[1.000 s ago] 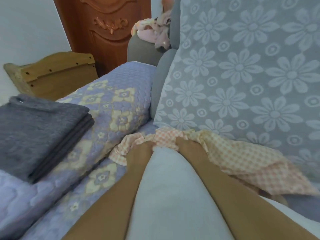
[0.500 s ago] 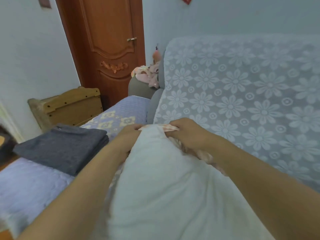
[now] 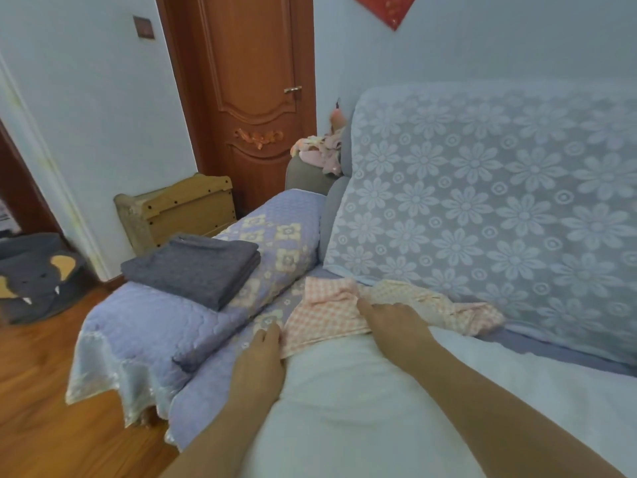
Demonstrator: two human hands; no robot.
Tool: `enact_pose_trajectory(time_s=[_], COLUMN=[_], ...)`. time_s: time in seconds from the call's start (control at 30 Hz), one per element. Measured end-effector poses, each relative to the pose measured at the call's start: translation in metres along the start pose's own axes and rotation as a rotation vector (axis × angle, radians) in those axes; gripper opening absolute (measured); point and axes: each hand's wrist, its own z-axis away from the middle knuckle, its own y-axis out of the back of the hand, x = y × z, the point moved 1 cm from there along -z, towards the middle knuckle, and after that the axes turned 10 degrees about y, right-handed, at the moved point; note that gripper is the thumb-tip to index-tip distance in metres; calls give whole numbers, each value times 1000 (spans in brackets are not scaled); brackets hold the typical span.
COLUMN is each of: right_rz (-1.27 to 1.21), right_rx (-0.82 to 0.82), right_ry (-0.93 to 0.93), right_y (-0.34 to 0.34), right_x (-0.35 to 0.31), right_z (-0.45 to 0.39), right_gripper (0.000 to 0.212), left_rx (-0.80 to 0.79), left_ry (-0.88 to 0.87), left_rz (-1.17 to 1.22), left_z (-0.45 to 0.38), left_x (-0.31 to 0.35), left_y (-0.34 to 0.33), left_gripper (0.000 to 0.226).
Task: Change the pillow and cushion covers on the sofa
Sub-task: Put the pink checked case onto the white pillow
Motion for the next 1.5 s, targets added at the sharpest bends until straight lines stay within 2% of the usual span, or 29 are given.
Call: enact_pose_trajectory(time_s=[0.07, 0.17, 0.27, 0.37, 0.47, 0.53, 0.57, 0.63, 0.7, 0.73, 0.8, 0.9, 0.97, 1.03, 1.07, 1.1, 1.17, 1.23, 1.27, 1.33, 1.43, 1.5], right_rz=[-29, -5, 10, -10, -21, -5, 9, -5, -33, -34, -23, -28, -67, -80, -61, -61, -114, -55, -80, -233, -226, -236], right_rx=[-9, -44, -117, -117, -49, 1, 5, -50, -225, -322, -439, -468, -415, -389, -401, -407, -499, -652, -669, -509, -74, 326], right_ry=[-80, -136, -187, -152, 20, 115, 125, 24, -164, -244, -335, -385, -409, -397, -400, -414, -502, -360, -326, -462, -445, -428], right_y=[-8, -15, -21, -24, -25, -22, -21, -24, -28, -30, -33, -41, -34, -27, -28, -31, -48, -64, -68, -67, -52, -34], right_x=[3, 29, 57, 57, 25, 6, 6, 27, 64, 81, 107, 138, 134, 116, 108, 101, 102, 101, 96, 87, 82, 79], right_z=[-1, -7, -11, -26, -43, -45, -42, -33, -19, -10, 13, 40, 58, 72, 76, 77, 77, 76, 78, 83, 97, 108], right_gripper=[49, 45, 42, 44, 49, 47, 45, 41, 38, 36, 30, 36, 38, 34, 34, 36, 37, 40, 40, 40, 53, 53], left_rx=[-47, -83, -100, -124, -273, -342, -324, -274, -365, -444, -539, -458, -379, -424, -453, -434, -237, 37, 124, 101, -31, -14], left_ry=[-25, -146, -182, -16, 243, 353, 362, 306, 218, 142, -38, -118, -43, 67, 69, 17, -136, -383, -546, -759, -701, -666], left_rz=[29, 29, -42, -45, -146, -43, 58, 252, 390, 396, 205, -42, -158, -211, -185, -132, 0, 8, 5, 108, 499, 606], left_z=[1, 7, 18, 0, -29, -40, -45, -53, -51, -47, -34, -19, -19, -16, -13, -10, 2, 15, 21, 28, 41, 51], left_x=[0, 18, 27, -3, -47, -59, -58, -40, -4, 17, 55, 61, 36, 11, 5, 3, 10, 26, 34, 41, 45, 40], left_y=[-2, -1, -1, -12, -22, -27, -30, -33, -31, -31, -30, -32, -38, -38, -37, -35, -17, 11, 23, 36, 54, 64], left_gripper=[42, 48, 57, 53, 39, 40, 39, 30, 29, 33, 33, 29, 31, 36, 37, 37, 39, 23, 16, 16, 28, 35])
